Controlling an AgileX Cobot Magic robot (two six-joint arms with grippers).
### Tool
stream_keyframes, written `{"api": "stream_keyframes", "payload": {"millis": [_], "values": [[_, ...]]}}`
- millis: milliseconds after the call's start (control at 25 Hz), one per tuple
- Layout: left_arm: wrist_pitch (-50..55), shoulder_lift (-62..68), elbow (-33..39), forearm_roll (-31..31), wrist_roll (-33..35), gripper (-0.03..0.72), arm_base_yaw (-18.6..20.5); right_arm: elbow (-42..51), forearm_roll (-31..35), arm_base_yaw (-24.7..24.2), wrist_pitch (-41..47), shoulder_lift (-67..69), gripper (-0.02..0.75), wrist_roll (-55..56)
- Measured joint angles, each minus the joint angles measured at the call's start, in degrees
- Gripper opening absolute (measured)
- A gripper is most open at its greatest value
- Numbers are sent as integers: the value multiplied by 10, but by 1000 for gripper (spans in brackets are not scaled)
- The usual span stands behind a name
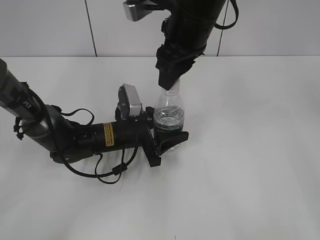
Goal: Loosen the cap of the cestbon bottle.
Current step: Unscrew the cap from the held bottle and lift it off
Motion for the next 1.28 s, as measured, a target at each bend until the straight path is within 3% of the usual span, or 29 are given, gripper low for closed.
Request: {"api": "stream_keyframes", "payload": {"millis": [520, 920, 1280], "values": [[0, 0, 0, 0, -1, 401, 0, -1, -3, 0, 1, 0, 294, -401], [1, 0, 0, -2, -4, 401, 0, -1, -21, 2, 1, -8, 294, -531], [1, 0, 0, -1, -2, 401, 0, -1, -17, 5, 0, -62, 293, -528]]}}
